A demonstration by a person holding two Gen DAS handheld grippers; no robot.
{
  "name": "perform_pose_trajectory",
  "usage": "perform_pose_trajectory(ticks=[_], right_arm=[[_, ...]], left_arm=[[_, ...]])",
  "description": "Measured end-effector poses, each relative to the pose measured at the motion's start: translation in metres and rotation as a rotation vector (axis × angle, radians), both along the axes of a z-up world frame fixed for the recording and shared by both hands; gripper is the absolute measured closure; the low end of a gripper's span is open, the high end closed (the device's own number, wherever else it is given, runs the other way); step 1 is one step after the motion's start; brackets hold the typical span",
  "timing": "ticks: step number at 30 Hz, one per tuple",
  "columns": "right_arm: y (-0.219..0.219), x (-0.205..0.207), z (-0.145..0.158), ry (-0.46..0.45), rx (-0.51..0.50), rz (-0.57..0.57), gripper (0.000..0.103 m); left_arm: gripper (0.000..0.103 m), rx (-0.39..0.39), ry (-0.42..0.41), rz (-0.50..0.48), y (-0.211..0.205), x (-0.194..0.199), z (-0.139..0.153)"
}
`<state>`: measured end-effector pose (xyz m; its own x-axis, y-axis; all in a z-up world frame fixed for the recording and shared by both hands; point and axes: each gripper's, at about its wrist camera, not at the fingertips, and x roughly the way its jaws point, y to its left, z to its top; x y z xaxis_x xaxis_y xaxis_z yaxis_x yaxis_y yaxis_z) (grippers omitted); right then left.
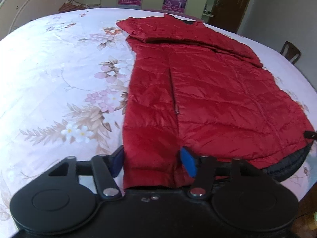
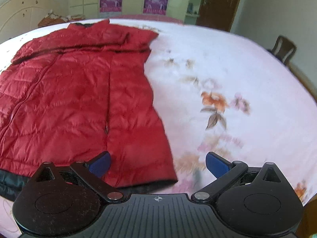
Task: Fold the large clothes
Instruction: 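Move both tools down to the jacket hem, then grasp the hem with both tools and lift it toward the collar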
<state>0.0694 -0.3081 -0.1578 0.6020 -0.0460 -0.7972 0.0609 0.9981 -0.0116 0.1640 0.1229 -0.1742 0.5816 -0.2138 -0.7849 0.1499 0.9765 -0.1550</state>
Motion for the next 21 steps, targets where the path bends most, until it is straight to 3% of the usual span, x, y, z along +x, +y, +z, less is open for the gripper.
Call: perform_pose_trajectory(ticks=[2, 3, 4, 6, 7, 14, 21], right_arm=[[-0.002, 0.001, -0.002, 0.029, 0.084, 0.006, 0.047], [-0.002, 0.001, -0.001, 0.032, 0.105, -0.004, 0.053], [-0.002, 0.003, -0.001, 0.032, 0.115, -0.004, 0.058], [-0.002, 0.005, 0.001, 0.035, 0.154, 0.005, 0.086], [-0.001, 0.007, 0.003, 0.035, 0.172, 0.003, 0.09], [0.004, 0.013, 0.033, -0.048, 0.166, 0.023, 0.094], [0.006, 0.051, 0.074, -0.172, 0.161, 0.043, 0.094]], left_arm=[[0.067, -0.036, 0.007, -0.004, 0.001, 0.001, 0.001], [0.074, -0.044, 0.009, -0.003, 0.001, 0.001, 0.002], [0.077, -0.054, 0.011, -0.003, 0.001, 0.002, 0.003], [0.087, -0.086, 0.015, 0.002, 0.003, 0.004, 0.006], [0.088, -0.1, 0.013, 0.005, 0.004, 0.005, 0.008], [0.092, -0.144, -0.067, -0.005, 0.003, 0.015, 0.038], [0.092, -0.161, -0.187, -0.023, -0.008, 0.047, 0.077]])
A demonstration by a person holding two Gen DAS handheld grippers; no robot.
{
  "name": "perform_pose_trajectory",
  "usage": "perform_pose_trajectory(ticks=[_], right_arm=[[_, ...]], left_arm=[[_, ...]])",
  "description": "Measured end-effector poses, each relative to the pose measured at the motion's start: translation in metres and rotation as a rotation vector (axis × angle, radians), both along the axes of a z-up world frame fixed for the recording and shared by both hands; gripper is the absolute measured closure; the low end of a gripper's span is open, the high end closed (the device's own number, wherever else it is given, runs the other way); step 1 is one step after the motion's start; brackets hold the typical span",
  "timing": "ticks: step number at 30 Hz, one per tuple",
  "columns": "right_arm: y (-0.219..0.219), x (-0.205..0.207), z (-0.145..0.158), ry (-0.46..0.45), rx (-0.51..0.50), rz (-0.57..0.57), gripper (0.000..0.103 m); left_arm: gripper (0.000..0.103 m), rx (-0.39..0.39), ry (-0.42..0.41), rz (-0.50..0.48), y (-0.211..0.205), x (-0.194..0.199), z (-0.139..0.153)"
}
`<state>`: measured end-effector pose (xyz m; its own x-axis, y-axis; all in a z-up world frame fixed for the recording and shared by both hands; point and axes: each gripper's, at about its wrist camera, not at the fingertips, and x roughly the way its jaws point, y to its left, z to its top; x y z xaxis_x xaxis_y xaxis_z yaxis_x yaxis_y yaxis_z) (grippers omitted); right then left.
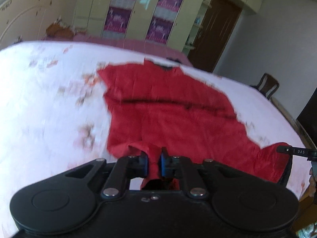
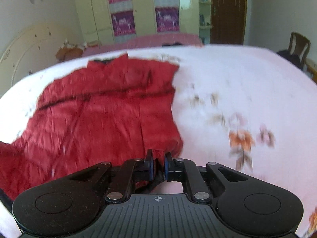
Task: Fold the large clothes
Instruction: 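Grasp the hem with both tools and lift it toward the collar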
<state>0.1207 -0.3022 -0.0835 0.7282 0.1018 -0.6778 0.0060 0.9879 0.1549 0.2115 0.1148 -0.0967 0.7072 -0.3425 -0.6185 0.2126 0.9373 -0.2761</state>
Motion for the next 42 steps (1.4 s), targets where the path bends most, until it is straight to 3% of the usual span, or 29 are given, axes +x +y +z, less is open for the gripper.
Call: perform_pose_trajectory(ticks=[10, 19, 33, 40, 42], right_arm=[[-0.005, 0.109, 0.03, -0.123, 0.001, -0.006, 0.094], [-0.007, 0.23, 0.035, -0.15, 0.002, -0.025, 0.094], [0.003, 0.389, -0.017, -0.087, -0.05, -0.048, 0.094], [0.001, 0.442, -0.05, -0.02, -0.064, -0.038, 0.093], [0.002, 0.451, -0.059, 0.001, -0.074, -0.032, 0.093]], left_arm=[[0.092, 0.021, -0.12, 0.065, -0.017, 0.096, 0.034], [0.092, 0.084, -0.167, 0.123, -0.035, 0.199, 0.036], [0.092, 0.206, -0.129, 0.226, -0.049, 0.333, 0.001], [0.093, 0.261, -0.077, 0.235, -0.057, 0.372, -0.023], [0.088, 0.281, -0.047, 0.239, -0.058, 0.382, -0.031]])
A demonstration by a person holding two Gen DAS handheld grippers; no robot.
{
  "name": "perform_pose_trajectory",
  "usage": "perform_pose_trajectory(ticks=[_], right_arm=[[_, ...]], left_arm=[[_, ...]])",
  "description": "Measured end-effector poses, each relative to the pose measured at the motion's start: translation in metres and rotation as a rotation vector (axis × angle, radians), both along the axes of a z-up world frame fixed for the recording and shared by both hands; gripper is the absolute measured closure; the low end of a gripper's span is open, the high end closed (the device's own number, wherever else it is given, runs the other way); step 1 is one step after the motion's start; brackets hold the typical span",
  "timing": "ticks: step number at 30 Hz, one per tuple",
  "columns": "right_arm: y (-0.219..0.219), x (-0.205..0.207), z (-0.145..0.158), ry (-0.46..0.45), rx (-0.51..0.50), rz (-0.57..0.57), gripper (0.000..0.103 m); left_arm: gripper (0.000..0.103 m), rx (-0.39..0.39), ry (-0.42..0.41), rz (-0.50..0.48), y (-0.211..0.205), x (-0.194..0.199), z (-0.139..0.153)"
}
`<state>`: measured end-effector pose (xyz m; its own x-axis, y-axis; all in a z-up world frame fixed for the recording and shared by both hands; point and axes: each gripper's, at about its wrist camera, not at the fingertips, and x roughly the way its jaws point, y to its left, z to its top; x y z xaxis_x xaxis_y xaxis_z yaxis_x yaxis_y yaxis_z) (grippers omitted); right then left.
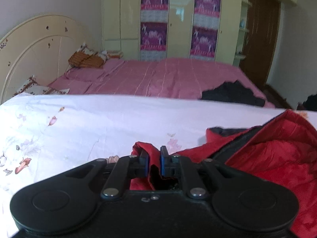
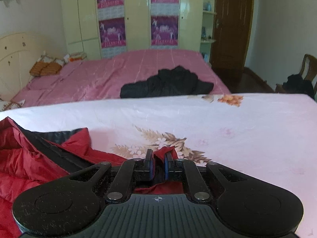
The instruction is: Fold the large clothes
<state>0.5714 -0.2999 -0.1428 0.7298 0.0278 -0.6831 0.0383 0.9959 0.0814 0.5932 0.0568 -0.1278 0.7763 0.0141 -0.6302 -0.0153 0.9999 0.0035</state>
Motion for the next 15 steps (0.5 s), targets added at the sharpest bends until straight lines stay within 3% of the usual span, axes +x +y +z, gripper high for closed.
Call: perform_pose_trajectory(ticks=[5, 7, 8, 9, 10, 15], right_arm=[[-0.004, 0.011, -0.012, 0.025, 0.012, -0.023, 0.092], [-0.005, 0.011, -0.013, 0.02, 0.013, -0.033, 0.062], [-0.005, 0.009, -0.013, 0.005, 0.0, -0.046, 0.022], [-0.004, 0.007, -0.013, -0.022, -0.034, -0.069, 0.0], [-0.004, 0.004, -0.01, -0.062, -0.061, -0.073, 0.0], [-0.003, 0.004, -0.008, -0.071, -0.049, -0.059, 0.001]], left_arm=[[0.084, -0.028, 0.026, 0.024, 0.006, 0.012, -0.01], [0.082, -0.024, 0.043, 0.029, 0.007, 0.016, -0.013], [0.08, -0.025, 0.054, 0.03, 0.007, 0.018, -0.015], [0.08, -0.026, 0.063, 0.032, 0.006, 0.019, -0.016], [0.08, -0.028, 0.061, 0.031, 0.007, 0.018, -0.017], [0.072, -0.079, 0.048, 0.048, 0.013, 0.017, -0.01]])
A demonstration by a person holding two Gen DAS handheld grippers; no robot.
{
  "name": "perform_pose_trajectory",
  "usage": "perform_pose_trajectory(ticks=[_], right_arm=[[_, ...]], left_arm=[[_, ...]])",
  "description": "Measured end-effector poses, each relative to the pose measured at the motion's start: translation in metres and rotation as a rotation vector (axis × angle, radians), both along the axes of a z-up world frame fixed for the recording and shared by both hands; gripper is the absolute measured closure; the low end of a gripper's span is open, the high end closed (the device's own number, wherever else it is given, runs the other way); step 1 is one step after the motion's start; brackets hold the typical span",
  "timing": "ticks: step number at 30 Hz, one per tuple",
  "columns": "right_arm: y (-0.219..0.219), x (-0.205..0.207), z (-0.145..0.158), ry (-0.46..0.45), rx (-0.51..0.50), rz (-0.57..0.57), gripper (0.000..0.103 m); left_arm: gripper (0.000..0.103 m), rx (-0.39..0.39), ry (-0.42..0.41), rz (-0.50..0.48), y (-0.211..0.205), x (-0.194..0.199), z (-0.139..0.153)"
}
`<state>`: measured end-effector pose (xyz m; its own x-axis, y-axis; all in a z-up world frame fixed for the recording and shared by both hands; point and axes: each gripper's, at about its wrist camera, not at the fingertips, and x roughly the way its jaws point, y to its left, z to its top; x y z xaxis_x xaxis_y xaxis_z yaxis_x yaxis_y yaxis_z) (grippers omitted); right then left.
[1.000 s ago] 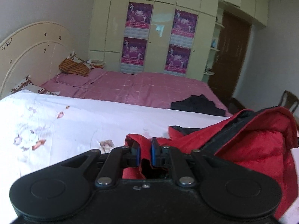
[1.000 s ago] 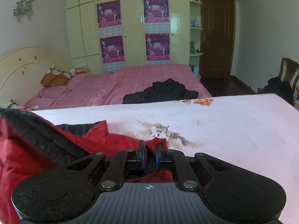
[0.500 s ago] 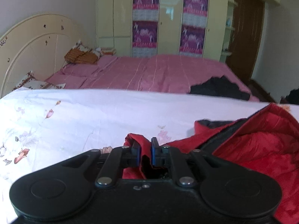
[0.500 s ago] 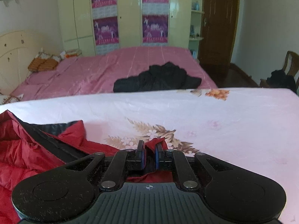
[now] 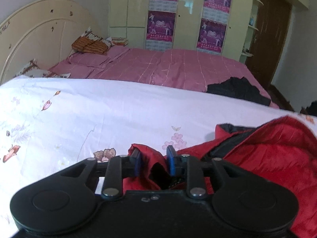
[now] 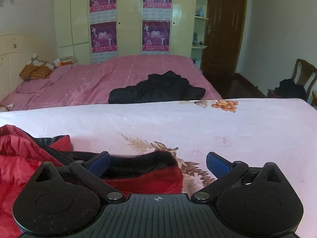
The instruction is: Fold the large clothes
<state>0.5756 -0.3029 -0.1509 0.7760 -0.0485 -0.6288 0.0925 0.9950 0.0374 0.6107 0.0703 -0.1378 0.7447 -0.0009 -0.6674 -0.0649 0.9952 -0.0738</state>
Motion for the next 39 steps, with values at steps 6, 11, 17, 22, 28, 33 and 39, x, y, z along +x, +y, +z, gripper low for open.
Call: perform_pose_trajectory(ticks=[6, 11, 17, 22, 28, 33, 39], right_arm=[[0.003, -0.007, 0.015, -0.068, -0.017, -0.014, 0.001], [0.007, -0.016, 0.031, -0.104, 0.016, 0.012, 0.001], [0.038, -0.026, 0.029, -0.07, 0.012, 0.12, 0.029], [0.067, -0.03, 0.017, -0.052, -0.005, 0.185, 0.029], [0.09, -0.022, -0.003, -0.027, -0.021, 0.19, 0.029], [0.09, -0.01, -0.036, 0.006, -0.054, 0.141, 0.029], [0.089, -0.002, -0.053, 0.015, -0.142, 0.101, 0.029]], left_arm=[[0.002, 0.059, -0.146, 0.063, 0.006, -0.015, 0.023], [0.007, 0.085, -0.149, 0.001, 0.0, -0.028, 0.031], [0.013, 0.118, -0.135, -0.137, -0.039, -0.042, 0.028], [0.016, 0.117, -0.101, -0.183, -0.068, -0.04, 0.02], [0.02, 0.117, -0.063, -0.15, -0.082, -0.03, -0.008], [0.021, 0.119, -0.063, -0.085, -0.075, -0.027, -0.032], [0.021, 0.132, -0.073, -0.067, -0.071, -0.03, -0.039]])
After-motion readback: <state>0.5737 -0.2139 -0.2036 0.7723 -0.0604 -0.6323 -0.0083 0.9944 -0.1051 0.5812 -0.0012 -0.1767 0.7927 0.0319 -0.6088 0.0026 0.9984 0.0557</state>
